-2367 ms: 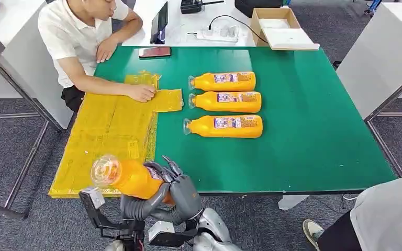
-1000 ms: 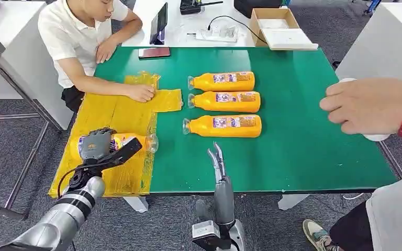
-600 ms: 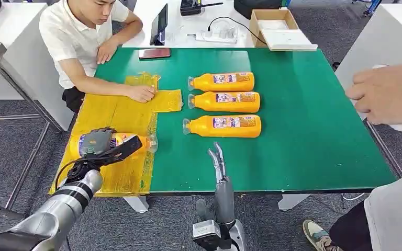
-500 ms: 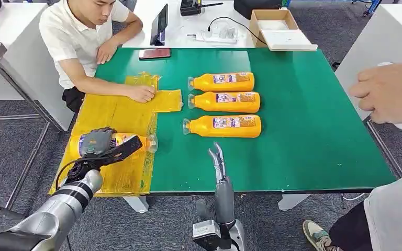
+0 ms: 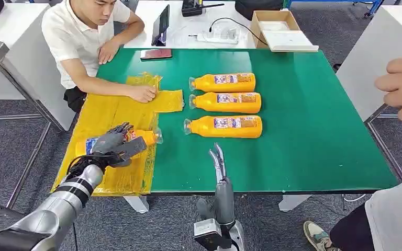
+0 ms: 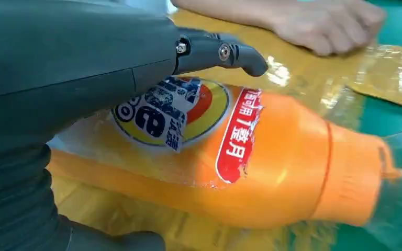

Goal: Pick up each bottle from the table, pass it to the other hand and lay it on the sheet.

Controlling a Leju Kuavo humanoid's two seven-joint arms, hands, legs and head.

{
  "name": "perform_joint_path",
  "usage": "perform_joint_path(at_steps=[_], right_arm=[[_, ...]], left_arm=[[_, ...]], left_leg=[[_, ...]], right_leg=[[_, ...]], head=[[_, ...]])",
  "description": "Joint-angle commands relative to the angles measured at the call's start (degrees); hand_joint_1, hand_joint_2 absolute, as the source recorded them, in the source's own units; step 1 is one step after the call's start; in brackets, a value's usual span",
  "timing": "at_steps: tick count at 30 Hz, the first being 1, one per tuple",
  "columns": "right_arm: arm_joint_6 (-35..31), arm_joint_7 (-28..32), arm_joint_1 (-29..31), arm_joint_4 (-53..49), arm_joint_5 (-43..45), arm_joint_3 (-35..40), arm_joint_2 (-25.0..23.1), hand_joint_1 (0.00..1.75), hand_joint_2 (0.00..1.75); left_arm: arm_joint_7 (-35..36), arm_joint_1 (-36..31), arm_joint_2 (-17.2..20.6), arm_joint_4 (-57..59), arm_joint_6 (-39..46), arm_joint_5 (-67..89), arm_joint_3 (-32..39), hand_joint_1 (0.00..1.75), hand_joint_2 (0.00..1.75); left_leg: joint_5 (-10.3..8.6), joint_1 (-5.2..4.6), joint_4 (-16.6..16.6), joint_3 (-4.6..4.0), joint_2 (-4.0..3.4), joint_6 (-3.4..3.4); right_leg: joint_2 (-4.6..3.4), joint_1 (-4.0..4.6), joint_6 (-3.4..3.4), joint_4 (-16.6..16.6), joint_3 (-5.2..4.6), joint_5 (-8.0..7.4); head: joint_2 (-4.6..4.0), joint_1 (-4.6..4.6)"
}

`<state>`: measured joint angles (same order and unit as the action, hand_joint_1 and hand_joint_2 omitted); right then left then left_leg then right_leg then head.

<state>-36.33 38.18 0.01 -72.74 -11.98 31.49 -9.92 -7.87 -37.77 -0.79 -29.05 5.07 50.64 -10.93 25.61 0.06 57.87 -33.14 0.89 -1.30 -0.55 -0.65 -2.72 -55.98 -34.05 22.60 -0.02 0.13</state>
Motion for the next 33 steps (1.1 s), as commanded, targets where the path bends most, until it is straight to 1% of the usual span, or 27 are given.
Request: perform_joint_path(at_steps=[1, 4, 7, 8, 9, 10, 11, 12, 13, 14, 15, 16, 17, 18, 19, 21, 22, 24, 25, 27, 28, 30, 31, 32, 33], right_arm=[[-3.67, 1.82, -0.52, 4.27, -0.34, 2.45, 0.24, 0.00, 0.00], [-3.67, 1.82, -0.58, 4.41, -0.87, 2.01, 0.09, 0.00, 0.00], [-3.67, 1.82, -0.65, 4.81, -1.17, 1.95, 0.14, 0.00, 0.00], [-3.67, 1.82, -0.93, 4.87, -1.39, 1.58, 0.06, 0.00, 0.00], [-3.67, 1.82, -0.93, 4.87, -1.39, 1.58, 0.06, 0.00, 0.00], [-3.67, 1.82, -1.18, 4.99, -1.50, 1.25, -0.04, 0.00, 0.00], [-3.67, 1.82, -1.24, 4.97, -1.26, 1.40, 0.12, 0.00, 0.00], [-3.67, 1.82, -1.37, 4.76, -1.14, 1.60, 0.38, 0.00, 0.00], [-3.67, 1.82, -1.38, 4.69, -0.96, 1.77, 0.56, 0.00, 0.00], [-3.67, 1.82, -1.51, 4.53, -1.04, 1.71, 0.68, 0.00, 0.00], [-3.67, 1.82, -1.64, 4.10, -1.40, 1.85, 0.84, 0.00, 0.00], [-3.67, 1.82, -1.64, 4.10, -1.40, 1.85, 0.84, 0.00, 0.00], [-3.67, 1.82, -1.88, 3.60, -1.89, 1.42, 0.63, 0.00, 0.00], [-3.67, 1.82, -1.83, 3.63, -1.93, 1.40, 0.57, 0.00, 0.00], [-3.67, 1.82, -1.83, 3.62, -1.97, 1.23, 0.44, 0.00, 0.00], [-3.67, 1.82, -1.70, 3.71, -2.09, 1.19, 0.38, 0.00, 0.00], [-3.67, 1.82, -1.70, 3.71, -2.09, 1.19, 0.38, 0.00, 0.00], [-3.67, 1.82, -1.67, 3.86, -2.15, 1.15, 0.35, 0.00, 0.00], [-3.67, 1.82, -1.80, 3.67, -3.26, 0.56, 0.30, 0.00, 0.00], [-3.67, 1.82, -2.38, 4.02, -11.24, -3.10, -0.72, 0.00, 0.00], [-3.67, 1.82, -2.38, 4.02, -11.24, -3.10, -0.72, 0.00, 0.00], [-3.67, 1.82, -1.92, 4.24, -10.69, -3.07, -0.32, 0.00, 0.00], [-3.67, 1.82, -1.92, 4.24, -10.69, -3.07, -0.32, 0.00, 0.00], [-3.67, -2.19, -1.38, 8.09, -17.89, -7.89, -0.58, 0.00, 0.00], [-3.67, -5.79, 0.26, 10.44, -30.28, -12.84, -0.39, 0.00, 1.75]], left_arm=[[-2.05, 4.98, 0.85, -7.41, -5.07, -5.70, -3.15, 0.00, 1.75], [-2.32, 5.85, 1.46, -9.94, -5.63, -7.76, -4.16, 0.00, 1.75], [-2.82, 7.89, 1.96, -13.43, -3.61, -8.92, -4.36, 0.00, 1.75], [-2.93, 9.78, 2.62, -16.66, -2.42, -10.46, -3.97, 0.00, 1.75], [-2.93, 9.78, 2.62, -16.66, -2.42, -10.46, -3.97, 0.00, 1.75], [-5.48, 12.77, 2.69, -21.18, -0.75, -14.56, -2.02, 0.00, 1.75], [-8.69, 14.91, 2.02, -24.44, -0.90, -19.74, 0.28, 0.00, 1.75], [-8.78, 16.97, 2.34, -27.83, -1.41, -21.88, 0.61, 0.00, 1.75], [-11.84, 20.53, 0.70, -34.09, -3.53, -31.79, 4.18, 0.00, 1.75], [-12.59, 22.47, 0.04, -37.65, -3.47, -36.65, 5.82, 0.00, 1.75], [-15.46, 25.13, -1.50, -43.71, -0.56, -40.97, 7.52, 0.00, 1.75], [-15.46, 25.13, -1.50, -43.71, -0.56, -40.97, 7.52, 0.00, 1.75], [-17.49, 26.78, -3.26, -49.65, 1.76, -47.70, 8.86, 0.00, 1.75], [-17.20, 26.81, -3.29, -50.82, 2.37, -48.51, 8.61, 0.00, 1.75], [-18.53, 27.12, -3.93, -52.52, 3.81, -50.47, 9.16, 0.00, 1.75], [-18.82, 26.99, -4.33, -53.60, 4.11, -51.38, 9.40, 0.00, 1.75], [-18.82, 26.99, -4.33, -53.60, 4.11, -51.38, 9.40, 0.00, 1.75], [-19.77, 27.52, -4.67, -55.77, 3.67, -56.13, 9.55, 0.00, 1.75], [-20.09, 27.66, -4.95, -56.69, 3.66, -58.51, 9.50, 0.00, 1.75], [-19.76, 27.75, -4.64, -58.48, 3.65, -62.01, 8.23, 0.00, 1.75], [-19.76, 27.75, -4.64, -58.48, 3.65, -62.01, 8.23, 0.00, 1.75], [-19.65, 27.76, -4.75, -59.02, 3.79, -62.11, 7.96, 0.00, 1.75], [-19.65, 27.76, -4.75, -59.02, 3.79, -62.11, 7.96, 0.00, 1.75], [-20.16, 28.02, -5.73, -59.40, 3.58, -64.77, 8.76, 0.00, 1.75], [-19.79, 28.80, -6.25, -60.66, 2.98, -67.15, 8.54, 0.00, 1.75]], left_leg=[[0.01, 0.03, -0.09, 0.13, -0.06, 0.05], [0.01, 0.02, -0.15, 0.15, -0.15, 0.09], [0.01, 0.01, -0.08, 0.10, -0.05, 0.03], [0.04, 0.03, -0.13, 0.15, -0.16, 0.09], [0.03, 0.02, -0.10, 0.11, -0.15, 0.05], [0.07, 0.03, -0.12, 0.13, -0.23, 0.09], [0.04, 0.03, -0.11, 0.06, -0.12, 0.06], [0.09, 0.01, -0.15, 0.12, -0.29, 0.07], [0.06, 0.01, -0.13, 0.05, -0.21, 0.05], [0.11, 0.01, -0.18, 0.12, -0.34, 0.07], [0.12, 0.02, -0.10, 0.01, -0.30, 0.05], [0.17, 0.05, -0.09, 0.04, -0.33, 0.07], [0.13, 0.04, -0.02, -0.15, -0.24, 0.04], [0.20, 0.06, 0.00, -0.11, -0.30, 0.06], [0.10, 0.07, 0.05, -0.38, -0.22, 0.04], [0.11, 0.06, 0.04, -0.47, -0.21, 0.06], [0.15, 0.07, 0.07, -0.45, -0.18, 0.07], [0.12, 0.04, -0.03, -0.40, -0.20, 0.09], [0.08, 0.06, -0.01, -0.51, -0.21, 0.07], [0.14, 0.05, -0.01, -0.40, -0.21, 0.10], [0.04, 0.06, 0.00, -0.60, -0.14, 0.05], [0.09, 0.05, -0.05, -0.41, -0.15, 0.08], [0.07, 0.06, -0.02, -0.49, -0.15, 0.07], [0.06, 0.03, -0.02, -0.51, -0.14, 0.05], [0.11, 0.05, -0.04, -0.39, -0.18, 0.07]], right_leg=[[0.04, 0.04, 0.08, 0.09, 0.12, 0.01], [0.05, 0.04, 0.14, 0.12, 0.12, 0.01], [0.08, 0.02, 0.06, 0.05, 0.11, 0.03], [0.05, 0.05, 0.14, 0.09, 0.13, 0.05], [0.01, 0.03, 0.08, 0.07, 0.08, 0.02], [-0.01, 0.05, 0.13, 0.07, 0.07, 0.05], [0.07, 0.04, 0.09, 0.07, 0.04, 0.05], [-0.08, 0.03, 0.11, 0.10, 0.05, 0.05], [-0.03, 0.02, 0.08, 0.08, 0.00, 0.04], [-0.11, 0.03, 0.11, 0.10, 0.01, 0.07], [-0.06, 0.03, 0.08, 0.06, -0.07, 0.08], [-0.06, 0.07, 0.11, 0.06, -0.04, 0.12], [0.01, 0.06, 0.07, 0.01, -0.21, 0.10], [0.01, 0.08, 0.11, -0.03, -0.21, 0.17], [0.06, 0.09, 0.06, -0.02, -0.44, 0.09], [0.04, 0.08, 0.09, -0.05, -0.54, 0.10], [0.09, 0.09, 0.11, -0.06, -0.50, 0.16], [0.04, 0.07, 0.12, -0.01, -0.48, 0.14], [-0.01, 0.07, 0.09, 0.00, -0.57, 0.07], [0.04, 0.08, 0.14, -0.04, -0.48, 0.15], [0.06, 0.08, 0.07, 0.01, -0.64, 0.05], [0.10, 0.07, 0.12, 0.01, -0.48, 0.13], [0.07, 0.08, 0.10, 0.02, -0.54, 0.09], [0.06, 0.05, 0.08, -0.01, -0.58, 0.08], [0.07, 0.07, 0.11, 0.00, -0.46, 0.13]], head=[[0.02, 0.00], [0.00, 0.00], [0.00, 0.00], [0.02, 0.00], [0.00, 0.00], [0.00, 0.00], [0.00, 0.00], [0.00, 0.00], [0.02, 0.00], [0.00, -0.02], [0.00, 0.00], [0.02, 0.02], [0.02, -0.02], [0.02, 0.00], [0.00, 0.00], [0.00, 0.00], [0.02, 0.02], [0.02, 0.02], [0.00, 0.00], [0.02, 0.00], [0.00, 0.00], [0.02, 0.00], [0.00, -0.02], [0.02, 0.00], [0.02, 0.00]])
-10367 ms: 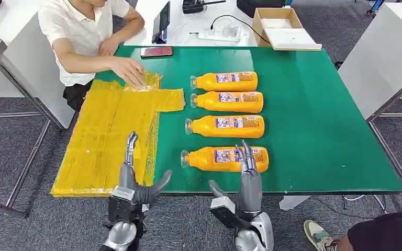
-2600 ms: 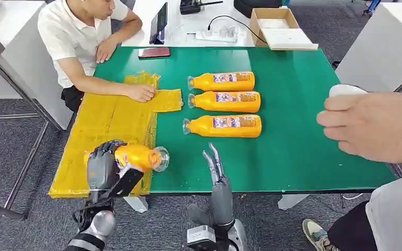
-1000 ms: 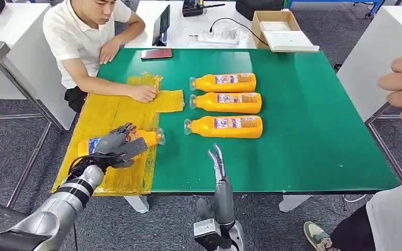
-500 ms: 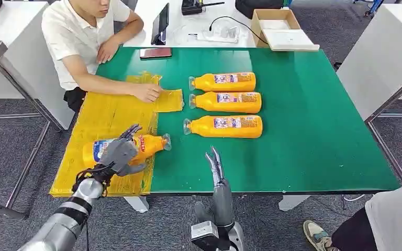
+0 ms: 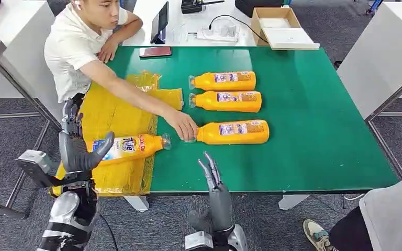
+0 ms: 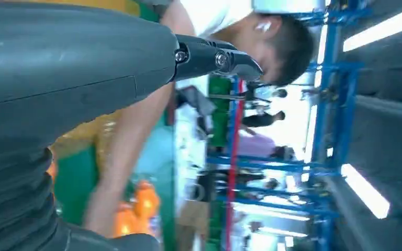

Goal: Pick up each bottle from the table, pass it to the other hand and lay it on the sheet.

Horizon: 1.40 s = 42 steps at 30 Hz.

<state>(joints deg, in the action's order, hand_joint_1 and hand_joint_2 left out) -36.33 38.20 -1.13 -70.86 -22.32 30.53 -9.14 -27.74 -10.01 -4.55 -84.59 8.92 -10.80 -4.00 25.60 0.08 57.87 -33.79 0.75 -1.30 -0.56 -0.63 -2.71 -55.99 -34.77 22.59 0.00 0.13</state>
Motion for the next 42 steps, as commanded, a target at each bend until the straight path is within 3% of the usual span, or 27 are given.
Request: perform_joint_path(at_steps=[1, 5, 9, 12, 21, 25, 34, 42], right_arm=[[-3.67, -8.05, 3.48, 11.18, -22.84, -15.25, 0.61, 0.00, 1.75], [-3.67, -12.09, 9.30, 17.77, -29.66, -29.24, 5.58, 0.00, 1.75], [-3.67, -15.13, 11.94, 22.50, -35.91, -34.09, 7.68, 0.00, 1.75], [-3.67, -17.86, 13.73, 25.28, -38.02, -33.98, 8.06, 0.00, 1.75], [-3.67, -19.83, 14.27, 25.46, -39.59, -33.72, 7.85, 0.00, 1.75], [-3.67, -23.83, 17.74, 30.67, -41.83, -31.65, 9.66, 0.00, 1.75], [-1.66, -26.55, 25.17, 40.43, -42.65, -27.12, 10.13, 0.00, 1.75], [1.68, -31.16, 28.10, 43.98, -45.32, -23.49, 10.36, 0.00, 1.75]], left_arm=[[0.46, 2.14, -2.90, -6.65, -0.85, -6.52, 0.84, 0.00, 1.75], [-0.50, 10.23, -3.86, -12.13, 8.18, 1.49, -5.71, 0.00, 1.75], [-4.09, 15.01, -2.93, -12.19, 14.58, 7.38, -10.54, 0.00, 1.75], [-6.49, 15.90, -3.06, -12.39, 19.42, 12.63, -10.88, 0.00, 1.75], [-5.77, 15.45, -2.87, -12.54, 19.81, 13.07, -10.94, 0.00, 1.75], [-5.54, 15.12, -2.76, -11.94, 19.68, 14.26, -12.50, 0.00, 1.75], [-4.31, 12.66, -2.48, -9.78, 19.49, 13.61, -13.71, 0.00, 1.75], [-2.90, 11.99, -2.33, -9.56, 17.74, 12.56, -14.35, 0.00, 1.75]], left_leg=[[0.10, 0.02, -0.10, 0.34, -0.01, 0.07], [0.01, -0.07, -0.13, 0.23, -0.21, -0.03], [0.05, -0.18, -0.14, 0.31, 0.03, -0.05], [0.12, -0.29, -0.08, 0.26, -0.11, -0.04], [0.15, -0.23, -0.02, 0.21, -0.11, -0.06], [0.16, -0.20, -0.02, 0.23, -0.17, -0.06], [0.10, -0.24, -0.05, 0.16, -0.12, -0.09], [0.13, -0.21, -0.03, 0.24, -0.16, -0.06]], right_leg=[[0.12, 0.04, 0.10, 0.09, 0.36, 0.13], [-0.03, -0.05, -0.02, 0.18, 0.23, -0.04], [0.10, -0.15, -0.02, 0.23, 0.40, 0.03], [-0.01, -0.22, 0.00, 0.14, 0.28, 0.03], [0.01, -0.15, 0.02, 0.09, 0.19, 0.03], [-0.04, -0.13, 0.02, 0.08, 0.21, 0.02], [-0.02, -0.17, 0.00, 0.07, 0.15, -0.01], [-0.02, -0.13, 0.03, 0.06, 0.20, 0.02]], head=[[0.00, 0.00], [0.00, -0.07], [-0.02, 0.00], [0.00, -0.02], [0.00, -0.02], [0.00, -0.02], [0.00, -0.02], [-0.02, -0.02]])
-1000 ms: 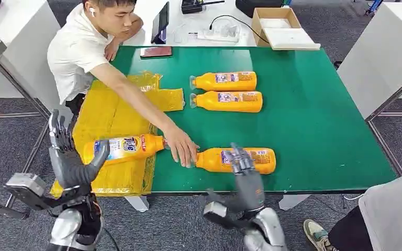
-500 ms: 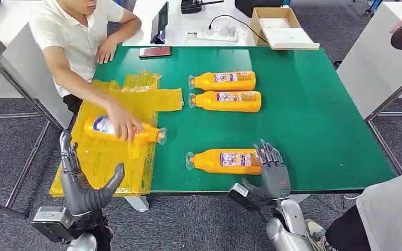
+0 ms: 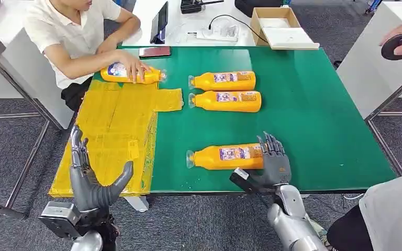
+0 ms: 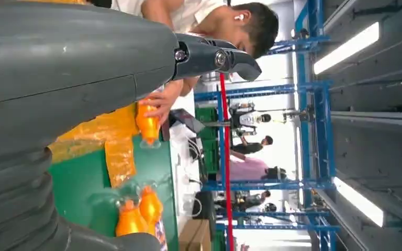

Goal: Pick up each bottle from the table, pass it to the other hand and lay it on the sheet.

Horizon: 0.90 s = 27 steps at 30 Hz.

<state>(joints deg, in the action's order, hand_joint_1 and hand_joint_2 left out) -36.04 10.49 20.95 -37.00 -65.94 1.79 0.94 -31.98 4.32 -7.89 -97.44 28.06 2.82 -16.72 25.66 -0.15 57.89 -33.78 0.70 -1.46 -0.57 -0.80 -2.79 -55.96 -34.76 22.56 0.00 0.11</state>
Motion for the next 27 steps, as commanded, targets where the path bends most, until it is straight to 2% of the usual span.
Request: perform_joint_path(at_steps=[1, 3, 8, 10, 11, 12, 13, 16, 24, 27], right_arm=[[2.28, -3.73, 6.31, 10.42, -1.63, 5.45, 0.33, 0.00, 1.75], [6.09, -4.95, 7.05, 11.17, -2.05, 6.91, 0.70, 0.00, 1.75], [8.90, -4.99, 7.46, 11.72, -2.04, 7.68, 0.90, 0.00, 1.75], [13.67, -4.32, 7.99, 11.90, -1.09, 8.47, 1.11, 0.00, 1.75], [15.14, -3.86, 8.16, 12.19, -0.41, 8.49, 1.18, 0.14, 1.75], [16.53, -3.66, 8.30, 12.38, -0.05, 8.75, 1.34, 1.68, 1.75], [20.01, -3.62, 8.64, 12.94, 0.57, 9.86, 1.97, 1.75, 1.75], [21.89, -3.79, 8.84, 13.84, 0.83, 10.84, 2.56, 1.75, 1.75], [21.89, -3.79, 8.84, 13.84, 0.83, 10.84, 2.56, 1.75, 1.75], [26.21, -5.22, 8.98, 14.76, 1.44, 12.13, 3.17, 1.75, 1.75]], left_arm=[[1.57, -2.34, 0.97, 3.29, -1.65, -1.31, -1.63, 0.00, 1.75], [3.06, -2.31, 0.87, 3.34, -3.03, -2.75, -1.49, 0.00, 1.75], [3.46, -2.46, 0.88, 3.71, -3.41, -3.09, -1.27, 0.00, 1.75], [3.70, -2.67, 0.76, 4.04, -3.87, -3.40, -1.18, 0.00, 1.75], [3.84, -2.78, 0.72, 4.22, -4.13, -3.64, -1.20, 0.00, 1.75], [3.97, -2.88, 0.67, 4.40, -4.30, -3.84, -1.18, 0.00, 1.75], [4.33, -3.31, 0.55, 5.11, -4.94, -4.52, -1.29, 0.00, 1.75], [4.57, -3.67, 0.52, 5.63, -5.48, -5.18, -1.30, 0.00, 1.75], [4.57, -3.67, 0.52, 5.63, -5.48, -5.18, -1.30, 0.00, 1.75], [4.57, -3.80, 0.65, 5.79, -5.54, -5.18, -1.33, 0.00, 1.75]], left_leg=[[0.05, 0.02, -0.04, 0.18, -0.10, 0.07], [0.05, 0.00, -0.04, 0.20, -0.11, 0.06], [0.04, 0.02, -0.06, 0.24, -0.08, 0.08], [0.03, 0.01, -0.05, 0.22, -0.07, 0.08], [0.04, 0.03, -0.07, 0.30, -0.08, 0.11], [0.04, 0.03, -0.08, 0.32, -0.09, 0.11], [0.05, 0.04, -0.13, 0.43, -0.13, 0.15], [-0.01, 0.01, -0.08, 0.38, -0.08, 0.08], [0.01, 0.04, -0.06, 0.70, -0.09, 0.07], [0.01, 0.04, -0.09, 0.75, -0.10, 0.08]], right_leg=[[-0.02, 0.03, 0.08, 0.02, 0.16, 0.04], [-0.01, 0.01, 0.08, 0.02, 0.18, 0.05], [0.04, 0.03, 0.09, 0.05, 0.23, 0.05], [0.04, 0.02, 0.09, 0.03, 0.21, 0.05], [0.06, 0.04, 0.13, 0.05, 0.29, 0.06], [0.06, 0.04, 0.13, 0.05, 0.30, 0.07], [0.07, 0.07, 0.18, 0.11, 0.40, 0.07], [0.12, 0.03, 0.10, 0.08, 0.34, 0.03], [0.08, 0.06, 0.08, 0.10, 0.66, 0.02], [0.08, 0.06, 0.10, 0.13, 0.72, 0.02]], head=[[-0.02, -0.02], [0.00, 0.00], [0.00, 0.00], [-0.02, 0.00], [0.00, 0.00], [0.00, 0.00], [-0.02, 0.00], [0.00, 0.00], [0.00, -0.02], [0.00, 0.00]])
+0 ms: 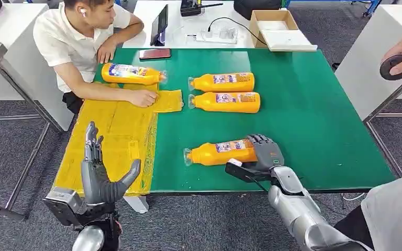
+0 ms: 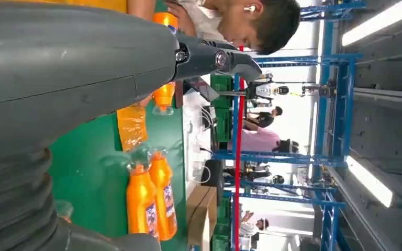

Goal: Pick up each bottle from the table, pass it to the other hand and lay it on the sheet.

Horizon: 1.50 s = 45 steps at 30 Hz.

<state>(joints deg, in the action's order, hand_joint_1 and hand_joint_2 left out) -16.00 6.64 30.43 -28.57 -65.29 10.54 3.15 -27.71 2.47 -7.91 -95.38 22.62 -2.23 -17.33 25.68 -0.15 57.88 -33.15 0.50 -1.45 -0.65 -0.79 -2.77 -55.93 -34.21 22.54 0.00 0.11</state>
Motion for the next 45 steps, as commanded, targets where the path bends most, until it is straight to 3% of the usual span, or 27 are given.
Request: perform_joint_path(at_steps=[1, 5, 8, 10, 13, 16, 21, 27, 30, 33, 40, 45], right_arm=[[8.84, -1.97, -0.41, 6.99, 1.63, 3.82, 1.41, 1.75, 1.75], [11.10, -1.62, -1.02, 8.56, 5.36, 2.25, 2.08, 1.75, 1.75], [9.74, 2.63, -1.96, 7.40, 10.24, -1.14, 1.42, 1.75, 1.75], [4.27, 7.54, -2.66, 4.65, 14.87, -3.74, -0.52, 1.75, 1.75], [-1.68, 10.34, -5.06, -2.27, 21.19, -6.46, -3.99, 1.75, 1.75], [-7.32, 11.99, -8.75, -11.96, 26.04, -6.07, -6.31, 1.75, 1.75], [-16.05, 16.46, -12.92, -22.35, 35.99, -6.26, -8.73, 1.75, 1.75], [-16.19, 16.54, -12.88, -22.22, 36.42, -5.93, -8.53, 1.75, 1.75], [-16.82, 18.84, -12.08, -20.78, 40.96, -5.43, -9.26, 1.75, 1.75], [-16.65, 19.61, -11.07, -17.25, 42.24, -4.14, -10.51, 1.75, 1.75], [-10.67, 22.52, -11.11, -7.98, 39.41, 8.81, -16.30, 1.75, 1.75], [-11.20, 25.63, -12.59, -4.63, 37.97, 15.72, -19.12, 1.75, 1.75]], left_arm=[[0.31, -2.35, 0.67, 4.29, -0.15, -0.11, -0.77, 0.00, 1.75], [0.02, -3.40, 0.57, 5.74, -0.55, -0.55, -1.16, 0.00, 1.75], [-0.22, -3.21, 0.71, 5.38, -0.39, -0.72, -1.16, 0.00, 1.75], [0.30, -2.42, -0.20, 5.74, 1.17, -1.88, 0.22, 0.00, 1.75], [9.74, -2.00, -2.01, 12.09, 1.47, -8.41, 2.50, 0.00, 1.75], [9.85, -1.76, -2.18, 17.85, 3.25, -11.79, 3.00, 0.00, 1.75], [10.13, -0.50, -0.80, 19.57, 3.39, -13.63, -1.26, 0.00, 1.75], [10.19, -0.38, -0.87, 19.22, 3.55, -13.76, -1.96, 0.00, 1.75], [17.50, 0.25, 2.56, 18.20, -7.42, -24.57, -6.88, 0.00, 1.75], [14.19, 0.15, 3.33, 17.26, -7.08, -20.63, -11.52, 0.00, 1.75], [10.99, -1.10, 2.23, 13.58, -4.90, -16.59, -12.63, 0.00, 1.75], [10.17, -1.76, 0.16, 13.70, -6.62, -20.65, -10.18, 0.00, 1.75]], left_leg=[[-0.01, 0.06, -0.13, 0.16, 0.14, 0.10], [-0.04, 0.06, -0.13, 0.27, 0.20, 0.08], [-0.08, 0.09, -0.17, 0.34, 0.32, 0.11], [0.01, 0.08, -0.11, 0.56, 0.26, 0.09], [0.06, 0.08, -0.22, 0.62, 0.05, 0.09], [0.12, 0.02, -0.24, 0.62, -0.19, 0.06], [0.16, 0.03, -0.12, 0.19, -0.13, 0.08], [0.08, 0.04, -0.06, -0.29, 0.06, 0.01], [0.09, 0.02, -0.06, -0.35, 0.02, 0.02], [0.14, -0.01, -0.11, -0.21, -0.07, 0.09], [0.17, 0.11, -0.04, -0.32, -0.18, 0.11], [0.15, 0.28, -0.06, -0.34, -0.07, 0.09]], right_leg=[[0.24, 0.07, 0.11, 0.14, 0.23, 0.04], [0.30, 0.07, 0.09, 0.16, 0.33, 0.03], [0.46, 0.11, 0.14, 0.27, 0.41, 0.01], [0.33, 0.11, 0.11, 0.23, 0.28, 0.10], [0.12, 0.11, 0.09, 0.33, 0.25, 0.07], [-0.11, 0.04, 0.13, 0.21, 0.61, 0.03], [-0.02, 0.05, 0.15, 0.03, 0.15, 0.10], [0.05, 0.02, 0.05, -0.03, -0.22, 0.10], [0.01, 0.00, 0.07, -0.03, -0.27, 0.10], [-0.05, -0.01, 0.14, -0.02, -0.18, 0.13], [-0.15, 0.10, 0.16, -0.03, -0.31, 0.10], [-0.05, 0.25, 0.15, -0.01, -0.32, 0.13]], head=[[0.00, 0.00], [-0.02, -0.02], [-0.02, 0.00], [0.00, 0.02], [0.00, 0.00], [0.00, 0.00], [0.00, -0.02], [0.00, -0.02], [0.00, -0.02], [0.00, 0.00], [-0.02, -0.02], [0.00, 0.00]])
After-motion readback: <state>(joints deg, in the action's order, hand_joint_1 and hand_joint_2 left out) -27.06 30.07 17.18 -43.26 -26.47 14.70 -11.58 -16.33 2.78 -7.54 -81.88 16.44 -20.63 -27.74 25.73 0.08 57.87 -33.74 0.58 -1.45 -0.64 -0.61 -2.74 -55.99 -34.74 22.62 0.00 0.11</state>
